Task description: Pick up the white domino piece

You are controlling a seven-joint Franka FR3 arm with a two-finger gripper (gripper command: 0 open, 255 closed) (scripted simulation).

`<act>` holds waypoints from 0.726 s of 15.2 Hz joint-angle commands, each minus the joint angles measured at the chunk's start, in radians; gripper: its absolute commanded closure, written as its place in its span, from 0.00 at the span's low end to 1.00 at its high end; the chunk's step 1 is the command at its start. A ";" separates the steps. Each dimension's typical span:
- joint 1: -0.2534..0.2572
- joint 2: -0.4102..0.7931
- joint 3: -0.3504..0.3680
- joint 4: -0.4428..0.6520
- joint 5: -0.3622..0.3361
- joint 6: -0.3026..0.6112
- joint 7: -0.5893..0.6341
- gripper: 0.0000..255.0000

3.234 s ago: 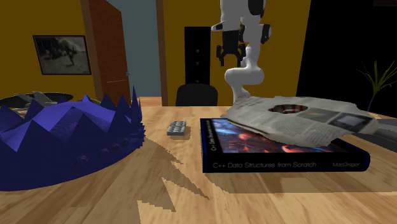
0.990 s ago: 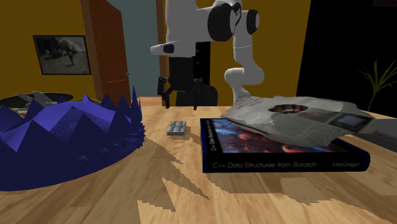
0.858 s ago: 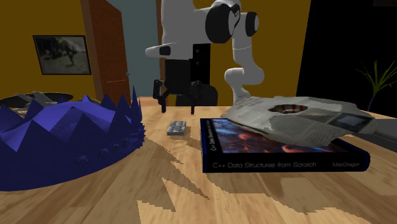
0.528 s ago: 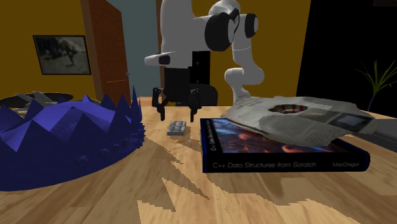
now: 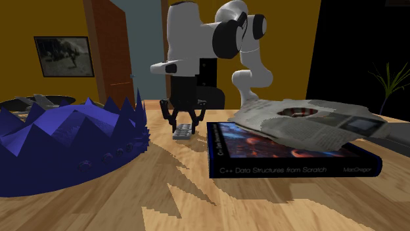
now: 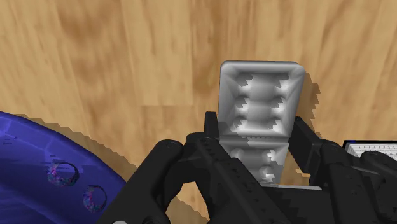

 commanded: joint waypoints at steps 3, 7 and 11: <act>0.000 0.004 -0.001 0.000 -0.001 -0.001 0.001 1.00; -0.003 0.000 -0.002 0.007 0.000 -0.011 -0.002 1.00; -0.002 -0.019 -0.002 0.032 0.000 -0.056 -0.003 1.00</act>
